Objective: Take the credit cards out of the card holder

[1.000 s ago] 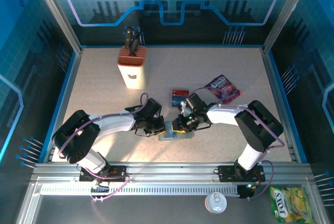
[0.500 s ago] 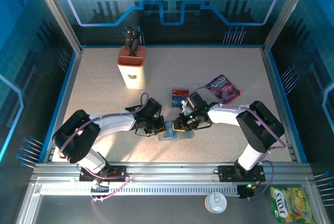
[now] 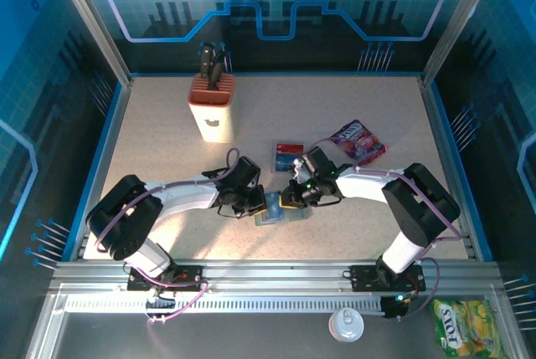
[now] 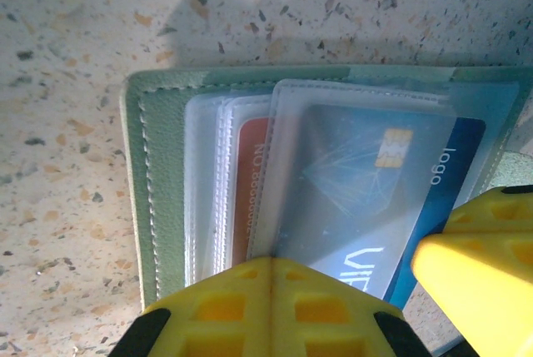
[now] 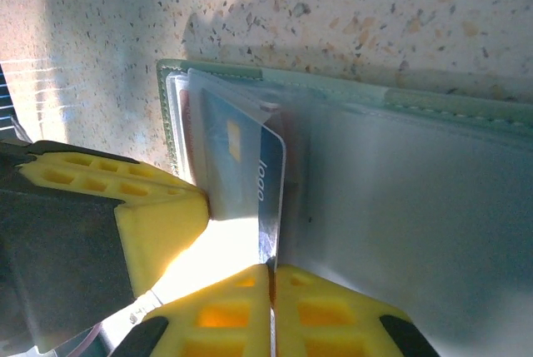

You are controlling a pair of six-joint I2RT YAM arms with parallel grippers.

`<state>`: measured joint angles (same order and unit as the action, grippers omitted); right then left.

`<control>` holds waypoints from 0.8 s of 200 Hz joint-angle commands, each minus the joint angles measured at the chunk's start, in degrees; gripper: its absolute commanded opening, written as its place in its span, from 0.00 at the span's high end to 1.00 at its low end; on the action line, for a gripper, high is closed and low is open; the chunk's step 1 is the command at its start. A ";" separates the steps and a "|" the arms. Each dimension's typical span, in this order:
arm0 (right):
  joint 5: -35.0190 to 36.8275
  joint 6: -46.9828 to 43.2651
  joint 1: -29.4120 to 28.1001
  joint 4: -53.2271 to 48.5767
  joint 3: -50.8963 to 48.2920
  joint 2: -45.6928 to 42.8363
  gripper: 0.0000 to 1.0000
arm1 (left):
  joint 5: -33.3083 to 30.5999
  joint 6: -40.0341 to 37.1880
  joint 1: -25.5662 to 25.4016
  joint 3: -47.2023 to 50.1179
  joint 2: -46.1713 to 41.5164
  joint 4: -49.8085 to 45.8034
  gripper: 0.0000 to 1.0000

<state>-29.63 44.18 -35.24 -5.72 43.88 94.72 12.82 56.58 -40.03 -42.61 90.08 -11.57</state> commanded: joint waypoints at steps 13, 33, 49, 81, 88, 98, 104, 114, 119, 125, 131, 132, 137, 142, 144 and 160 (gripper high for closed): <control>0.04 -0.87 0.94 -0.60 -0.68 -1.38 0.93 | -2.05 -1.20 -0.23 0.17 1.61 -4.15 1.00; 2.46 -2.72 1.23 -3.54 -1.07 -3.72 0.96 | -2.53 -1.45 -0.15 0.17 0.98 -4.78 1.00; 3.85 -4.39 1.52 -6.24 -0.82 -5.22 0.97 | -2.62 -1.47 -0.19 0.25 0.60 -4.91 1.00; 5.45 -7.07 1.94 -11.86 0.80 -6.85 0.98 | -2.42 -1.27 -0.11 0.69 0.05 -3.82 1.00; 5.83 -7.56 1.94 -13.08 1.19 -7.10 0.98 | -2.20 -1.15 -0.16 1.01 -0.35 -3.19 1.00; 6.28 -8.25 1.87 -14.67 1.94 -7.50 0.99 | -2.27 -1.00 -0.21 1.30 -1.05 -2.91 1.00; 6.58 -8.61 1.91 -15.69 2.36 -7.85 0.99 | -2.49 -1.02 -0.15 1.35 -1.38 -2.96 1.00; 7.25 -9.17 1.88 -17.00 2.93 -8.30 0.99 | -2.63 -1.03 -0.14 1.35 -1.97 -3.10 1.00; 7.58 -9.43 1.89 -17.60 3.21 -8.57 0.99 | -2.67 -1.10 -0.12 1.35 -2.16 -3.03 1.00; 7.91 -9.68 1.85 -18.28 3.58 -8.80 0.99 | -2.67 -1.24 -0.08 1.45 -2.51 -2.57 1.00; 8.09 -9.96 1.86 -18.83 3.86 -8.98 0.99 | -2.49 -1.31 -0.14 1.68 -2.78 -1.97 0.98; 8.09 -9.98 1.85 -18.90 3.90 -9.00 0.99 | -2.43 -1.34 -0.09 1.71 -2.84 -1.84 0.98; 8.10 -10.14 1.84 -19.24 4.17 -9.02 0.99 | -2.30 -1.31 -0.09 1.90 -3.18 -1.33 0.97; 8.08 -10.25 1.87 -19.48 4.36 -9.11 0.99 | -2.23 -1.29 -0.12 2.12 -3.53 -0.76 0.96; 8.09 -10.26 1.90 -19.57 4.48 -9.11 0.99 | -2.20 -1.25 -0.11 2.21 -3.71 -0.61 0.95; 7.86 -10.52 1.69 -20.23 5.27 -8.86 1.00 | -2.53 -1.25 -0.07 2.36 -4.87 -0.21 0.94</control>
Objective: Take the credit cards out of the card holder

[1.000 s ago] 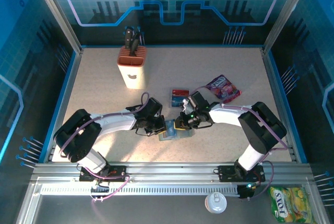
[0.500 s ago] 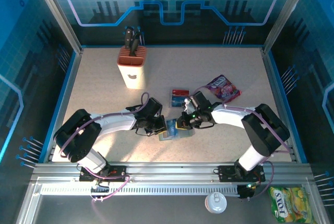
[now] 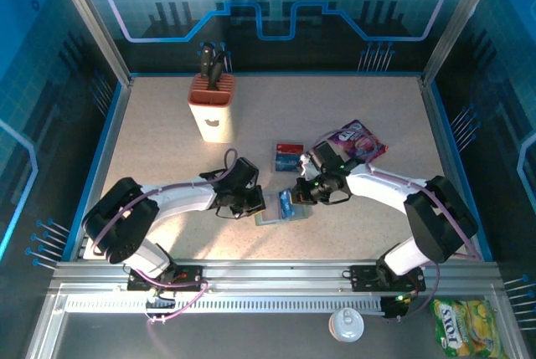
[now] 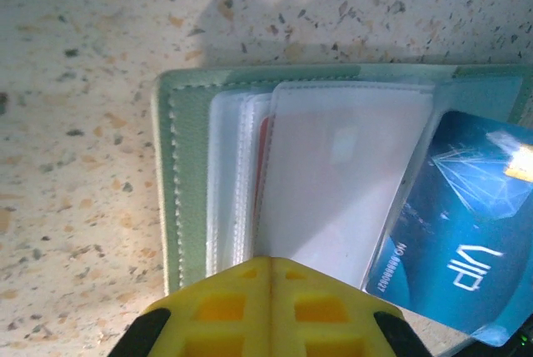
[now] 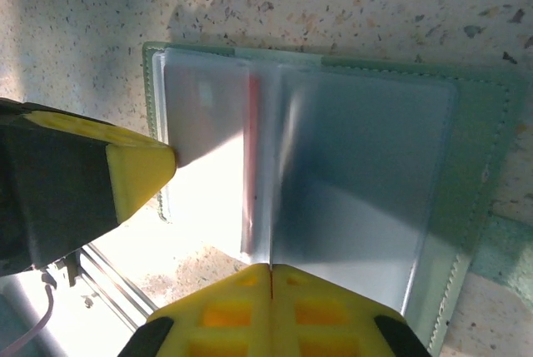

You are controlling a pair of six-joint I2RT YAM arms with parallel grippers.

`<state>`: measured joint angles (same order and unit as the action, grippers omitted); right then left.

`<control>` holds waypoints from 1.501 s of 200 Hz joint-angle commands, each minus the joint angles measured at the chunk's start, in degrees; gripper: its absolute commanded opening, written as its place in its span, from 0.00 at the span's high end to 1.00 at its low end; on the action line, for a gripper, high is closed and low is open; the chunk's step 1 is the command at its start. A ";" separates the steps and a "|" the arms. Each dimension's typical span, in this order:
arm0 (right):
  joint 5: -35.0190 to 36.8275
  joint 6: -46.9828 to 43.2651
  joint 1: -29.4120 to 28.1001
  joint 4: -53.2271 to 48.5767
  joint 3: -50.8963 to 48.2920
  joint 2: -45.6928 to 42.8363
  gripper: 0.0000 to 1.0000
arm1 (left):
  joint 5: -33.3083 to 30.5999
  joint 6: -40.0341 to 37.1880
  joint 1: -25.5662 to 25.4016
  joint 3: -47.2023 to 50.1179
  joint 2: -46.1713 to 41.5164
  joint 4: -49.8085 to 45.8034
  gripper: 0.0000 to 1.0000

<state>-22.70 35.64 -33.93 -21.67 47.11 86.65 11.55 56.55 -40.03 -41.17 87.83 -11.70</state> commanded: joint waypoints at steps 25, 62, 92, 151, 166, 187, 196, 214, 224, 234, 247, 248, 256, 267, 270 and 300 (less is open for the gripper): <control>1.38 -2.02 0.01 -5.05 2.89 -0.44 1.00 | -2.27 -1.49 -0.09 0.91 -4.30 -0.77 0.94; 1.75 -1.52 -0.54 -5.28 2.97 0.74 1.00 | -2.78 -1.42 0.07 1.73 -5.13 -1.08 0.94; 1.87 -0.92 -1.07 -5.22 4.99 1.78 0.99 | -2.98 -1.18 0.08 2.66 -5.35 -0.95 0.94; 2.76 -0.57 -2.09 -6.57 7.11 3.99 0.99 | -3.38 -1.23 0.33 4.11 -5.96 -1.11 0.95; 3.80 -0.66 -2.35 -7.91 7.92 4.40 0.99 | -3.38 -1.10 0.50 4.52 -6.14 -0.79 0.95; 4.91 -0.67 -2.63 -9.12 8.67 4.82 0.99 | -3.29 -1.07 0.61 4.86 -6.09 -0.45 0.95; 4.96 -0.44 -2.71 -9.28 8.85 5.06 0.98 | -3.21 -1.10 0.69 4.95 -6.01 -0.34 0.95; 4.99 -0.09 -2.98 -9.36 9.31 5.53 0.98 | -3.03 -1.18 0.83 5.15 -5.92 -0.03 0.95; 5.20 0.11 -3.21 -9.51 9.55 5.85 0.98 | -2.86 -1.25 0.85 5.31 -5.85 0.10 0.95; 5.36 0.30 -3.41 -9.74 9.90 6.17 0.98 | -2.71 -1.24 1.05 5.44 -5.83 0.23 0.95; 5.78 0.31 -3.72 -10.35 10.42 6.64 0.97 | -2.52 -1.23 1.10 5.62 -5.66 0.48 0.95; 5.76 0.35 -3.75 -10.38 10.48 6.62 0.97 | -2.51 -1.21 1.10 5.64 -5.66 0.51 0.95; 6.02 0.40 -3.90 -10.63 10.66 6.85 0.96 | -2.41 -1.27 1.17 5.74 -5.57 0.67 0.95; 6.23 0.57 -4.16 -10.77 10.84 6.88 0.94 | -2.24 -1.19 1.24 5.83 -5.48 0.88 0.95; 6.26 0.65 -4.14 -10.68 10.90 6.94 0.94 | -2.24 -1.18 1.20 5.83 -5.48 0.89 0.95; 6.23 1.25 -4.72 -9.55 10.94 6.64 0.87 | -2.06 -1.27 1.23 5.84 -5.48 1.07 0.95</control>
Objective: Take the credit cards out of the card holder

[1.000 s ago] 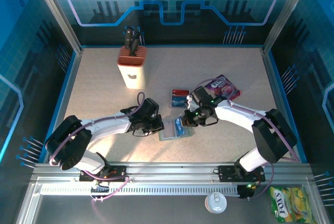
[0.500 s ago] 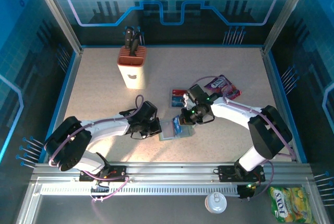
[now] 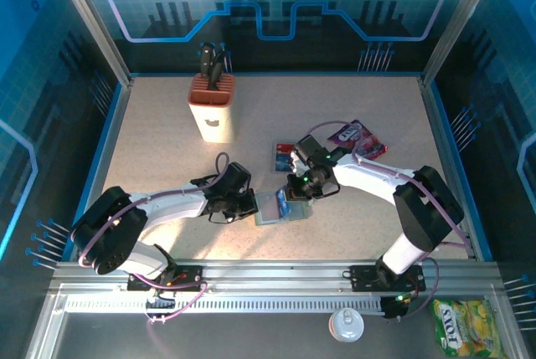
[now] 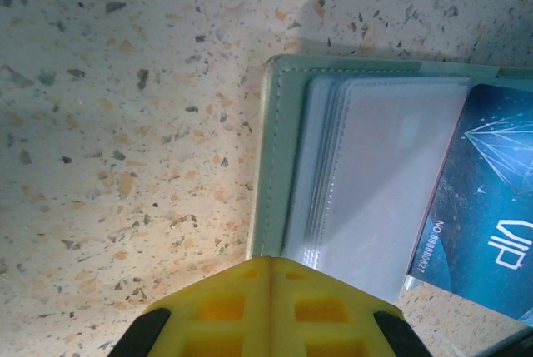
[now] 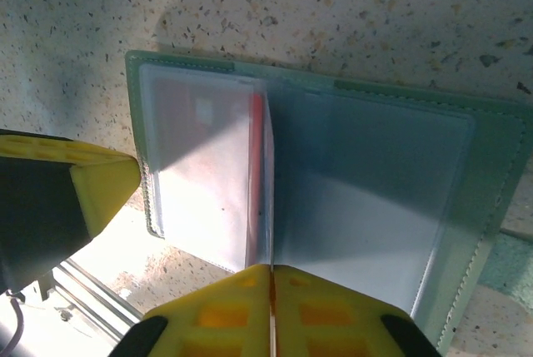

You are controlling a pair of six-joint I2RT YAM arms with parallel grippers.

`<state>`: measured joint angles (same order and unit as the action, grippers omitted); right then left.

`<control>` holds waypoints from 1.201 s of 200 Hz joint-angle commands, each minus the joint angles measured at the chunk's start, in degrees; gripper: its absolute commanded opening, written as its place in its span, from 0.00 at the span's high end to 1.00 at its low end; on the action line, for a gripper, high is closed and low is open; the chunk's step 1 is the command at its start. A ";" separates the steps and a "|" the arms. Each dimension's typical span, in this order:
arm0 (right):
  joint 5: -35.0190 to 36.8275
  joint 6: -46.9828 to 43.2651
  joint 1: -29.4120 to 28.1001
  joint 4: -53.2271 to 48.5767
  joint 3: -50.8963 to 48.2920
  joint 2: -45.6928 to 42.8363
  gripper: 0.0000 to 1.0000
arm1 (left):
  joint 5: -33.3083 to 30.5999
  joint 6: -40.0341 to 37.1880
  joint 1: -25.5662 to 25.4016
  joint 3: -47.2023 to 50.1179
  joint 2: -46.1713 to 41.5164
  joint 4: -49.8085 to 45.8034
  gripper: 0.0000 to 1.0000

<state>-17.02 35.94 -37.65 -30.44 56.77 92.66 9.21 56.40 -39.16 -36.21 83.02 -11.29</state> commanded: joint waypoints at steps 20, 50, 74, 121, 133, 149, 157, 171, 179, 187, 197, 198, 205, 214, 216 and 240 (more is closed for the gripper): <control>0.32 1.38 -1.20 0.13 1.34 0.75 0.84 | 0.37 -1.18 0.44 0.84 -0.69 0.63 0.95; 0.38 1.50 -1.55 0.44 1.59 1.33 0.84 | 0.44 -1.18 0.45 1.01 -0.98 0.49 0.95; 0.56 1.50 -1.68 0.64 1.56 1.72 0.84 | 0.35 -1.31 0.56 1.21 -1.37 0.24 0.95; 1.24 1.50 -1.65 0.38 1.89 0.97 0.91 | 0.54 -1.46 0.76 1.25 -1.46 0.30 0.95; 1.87 1.33 -1.78 -0.25 2.15 0.22 0.93 | 0.46 -1.36 0.84 1.23 -1.69 0.30 0.95; 2.62 0.77 -1.64 -1.27 2.51 -0.90 0.94 | 0.46 -1.45 0.85 1.12 -2.05 0.29 0.94; 2.85 0.34 -1.55 -1.90 2.81 -1.48 0.95 | 0.46 -1.46 0.85 1.14 -2.32 0.47 0.92; 3.11 -1.11 -1.16 -3.45 3.81 -2.11 0.96 | 0.18 -1.47 0.89 1.01 -2.90 0.35 0.91; 3.41 -2.23 -0.87 -4.54 4.55 -2.35 0.96 | -0.04 -1.55 0.84 0.87 -3.25 -0.11 0.91; 3.78 -3.54 -0.53 -5.66 5.37 -2.56 0.97 | -0.39 -1.59 0.93 0.79 -3.62 -0.59 0.91; 3.96 -5.43 -0.03 -6.97 6.33 -2.57 0.97 | -0.84 -1.65 0.99 0.78 -4.15 -1.21 0.90; 3.90 -5.70 0.05 -6.99 6.46 -2.57 0.97 | -0.85 -1.69 1.00 0.79 -4.26 -1.24 0.90; 3.79 -7.36 0.42 -7.63 7.22 -2.57 0.97 | -0.95 -1.76 1.03 0.82 -4.67 -1.28 0.88; 3.92 -9.86 0.90 -8.66 8.42 -2.49 0.97 | -0.97 -1.65 1.11 1.17 -5.50 -0.99 0.83; 3.92 -10.48 1.02 -8.96 8.70 -2.49 0.97 | -1.02 -1.65 1.13 1.26 -5.68 -0.94 0.82; 4.00 -20.77 1.56 -12.01 12.22 -2.07 0.98 | -2.01 -1.73 1.47 1.58 -8.47 -1.71 0.76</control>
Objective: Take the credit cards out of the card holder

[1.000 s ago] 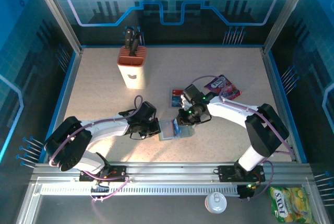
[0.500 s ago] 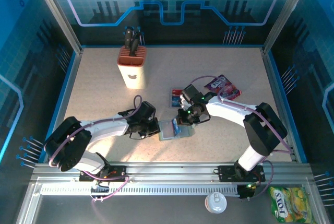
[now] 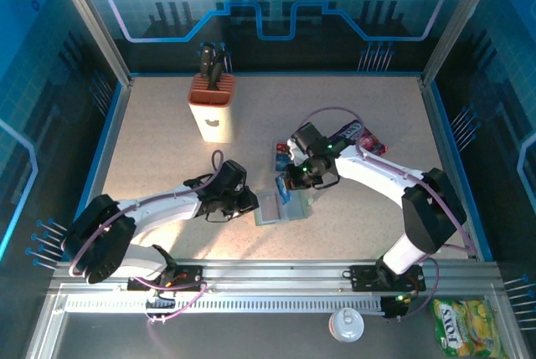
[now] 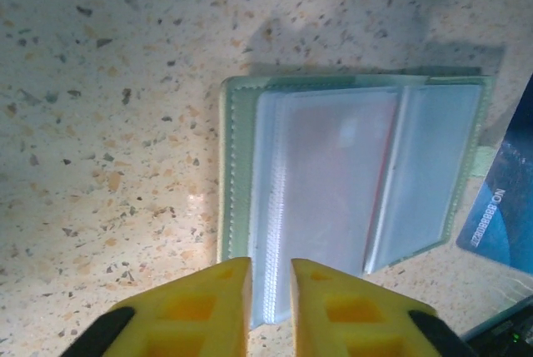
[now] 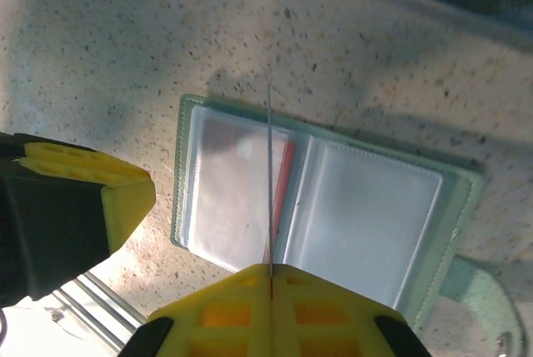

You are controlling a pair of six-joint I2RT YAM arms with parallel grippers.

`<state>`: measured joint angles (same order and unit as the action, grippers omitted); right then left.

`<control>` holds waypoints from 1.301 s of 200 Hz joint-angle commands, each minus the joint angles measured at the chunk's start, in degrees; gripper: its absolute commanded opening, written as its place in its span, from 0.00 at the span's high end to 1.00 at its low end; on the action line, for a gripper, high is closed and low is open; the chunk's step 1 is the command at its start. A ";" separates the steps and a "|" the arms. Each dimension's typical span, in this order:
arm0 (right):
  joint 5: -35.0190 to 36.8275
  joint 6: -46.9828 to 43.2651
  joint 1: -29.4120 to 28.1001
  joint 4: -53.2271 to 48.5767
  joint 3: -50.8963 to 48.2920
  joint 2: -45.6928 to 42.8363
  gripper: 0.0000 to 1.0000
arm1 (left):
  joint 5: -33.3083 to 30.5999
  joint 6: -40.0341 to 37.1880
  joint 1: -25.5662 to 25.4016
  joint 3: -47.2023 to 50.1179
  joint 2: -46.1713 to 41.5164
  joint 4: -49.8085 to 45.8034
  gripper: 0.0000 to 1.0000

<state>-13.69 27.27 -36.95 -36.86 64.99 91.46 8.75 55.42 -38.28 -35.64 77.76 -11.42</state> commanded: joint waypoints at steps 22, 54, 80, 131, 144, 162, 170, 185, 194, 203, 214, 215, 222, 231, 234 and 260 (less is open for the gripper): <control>0.66 -22.51 1.72 -10.05 8.05 0.82 0.97 | -2.91 -1.40 1.34 0.67 -5.50 -4.29 0.73; 3.57 -35.64 3.58 -14.69 13.05 3.60 0.99 | -3.50 -2.32 3.00 0.54 -8.15 -7.08 0.68; 5.12 -46.44 4.64 -17.18 16.89 5.44 1.00 | -3.65 -3.09 4.15 0.50 -9.48 -9.20 0.63; 3.63 -63.53 6.56 -25.11 27.08 11.87 0.99 | -4.38 -5.61 5.34 -0.22 -12.93 -11.69 0.52; 4.56 -66.62 6.65 -27.48 30.12 14.16 0.99 | -4.84 -5.93 5.63 -0.32 -13.60 -12.24 0.52; 6.10 -69.09 7.11 -30.69 34.62 17.51 0.99 | -5.11 -5.85 6.47 -0.40 -14.11 -13.19 0.49; 6.67 -69.85 7.38 -31.93 36.61 19.02 0.99 | -5.14 -5.44 6.86 -0.48 -14.15 -13.56 0.45; 7.30 -70.87 7.98 -33.97 39.97 21.72 0.99 | -4.47 -4.98 7.50 -0.45 -14.24 -13.38 0.42; 7.54 -71.28 8.30 -34.72 41.75 22.98 0.99 | -4.17 -4.96 7.77 -0.49 -14.26 -13.20 0.41; 7.78 -71.77 8.55 -35.45 43.33 24.18 0.99 | -4.07 -4.97 8.04 -0.57 -14.13 -13.20 0.40; 8.03 -72.25 8.88 -35.99 44.98 25.40 0.99 | -4.03 -5.14 8.29 -0.78 -14.00 -13.36 0.40; 8.05 -72.26 8.90 -35.99 45.10 25.46 0.99 | -4.02 -5.19 8.30 -0.76 -14.01 -13.41 0.40; 8.23 -72.39 8.91 -36.16 46.25 26.29 0.99 | -4.05 -5.31 8.57 -0.75 -13.88 -13.45 0.40; 8.19 -72.66 9.00 -36.70 47.59 27.35 0.99 | -3.93 -5.41 8.79 -0.75 -13.69 -13.46 0.39; 8.16 -72.78 9.00 -36.82 48.06 27.68 0.98 | -3.89 -5.43 8.92 -0.75 -13.62 -13.38 0.39; 8.07 -73.31 9.09 -37.87 51.11 30.33 0.98 | -3.05 -5.56 9.71 -0.66 -13.16 -12.95 0.38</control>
<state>-5.93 -44.01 -28.36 -70.98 112.62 119.31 4.75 50.81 -29.56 -35.46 64.40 -22.94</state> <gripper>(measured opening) 0.060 0.620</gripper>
